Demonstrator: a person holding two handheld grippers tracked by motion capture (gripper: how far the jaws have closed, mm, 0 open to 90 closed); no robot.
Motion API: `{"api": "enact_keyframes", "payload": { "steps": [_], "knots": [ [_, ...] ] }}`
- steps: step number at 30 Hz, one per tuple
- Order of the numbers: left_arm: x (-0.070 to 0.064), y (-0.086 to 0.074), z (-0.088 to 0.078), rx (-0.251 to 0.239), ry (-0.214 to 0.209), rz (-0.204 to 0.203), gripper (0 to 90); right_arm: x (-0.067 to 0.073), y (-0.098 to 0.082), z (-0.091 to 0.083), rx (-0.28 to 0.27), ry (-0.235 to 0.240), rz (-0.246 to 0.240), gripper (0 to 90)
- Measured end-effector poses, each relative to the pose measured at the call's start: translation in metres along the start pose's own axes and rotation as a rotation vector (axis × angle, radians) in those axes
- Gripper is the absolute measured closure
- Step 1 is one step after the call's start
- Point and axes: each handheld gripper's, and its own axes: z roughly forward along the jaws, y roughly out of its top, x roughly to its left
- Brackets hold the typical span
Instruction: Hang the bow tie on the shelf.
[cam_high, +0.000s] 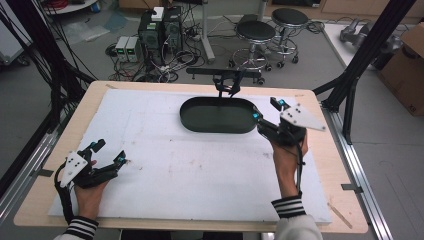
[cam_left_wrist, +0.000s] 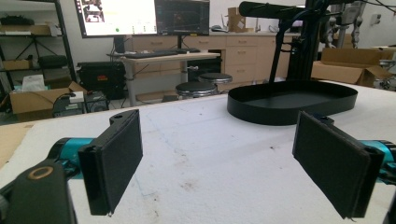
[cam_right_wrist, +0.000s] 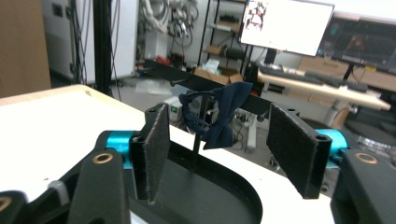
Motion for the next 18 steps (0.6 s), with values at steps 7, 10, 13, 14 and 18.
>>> {"api": "enact_keyframes", "payload": {
  "steps": [7, 10, 13, 14, 18],
  "knots": [
    [0.000, 0.000, 0.000, 0.003, -0.001, 0.005, 16.1, 0.005, -0.028, -0.041, -0.040, -0.015, 0.017, 33.2],
    [0.000, 0.000, 0.000, 0.003, -0.001, 0.007, 15.9, 0.006, -0.044, -0.052, -0.041, -0.027, 0.037, 31.7],
    [-0.001, 0.000, 0.000, 0.001, -0.002, 0.007, 15.9, 0.007, -0.059, -0.061, -0.027, -0.039, 0.049, 29.8],
    [-0.001, 0.000, 0.000, 0.001, -0.002, 0.007, 15.9, 0.007, -0.059, -0.061, -0.027, -0.039, 0.049, 29.8],
    [-0.001, 0.000, 0.000, 0.001, -0.002, 0.009, 15.7, 0.008, -0.083, -0.067, -0.002, -0.050, 0.078, 26.3]
  ]
}}
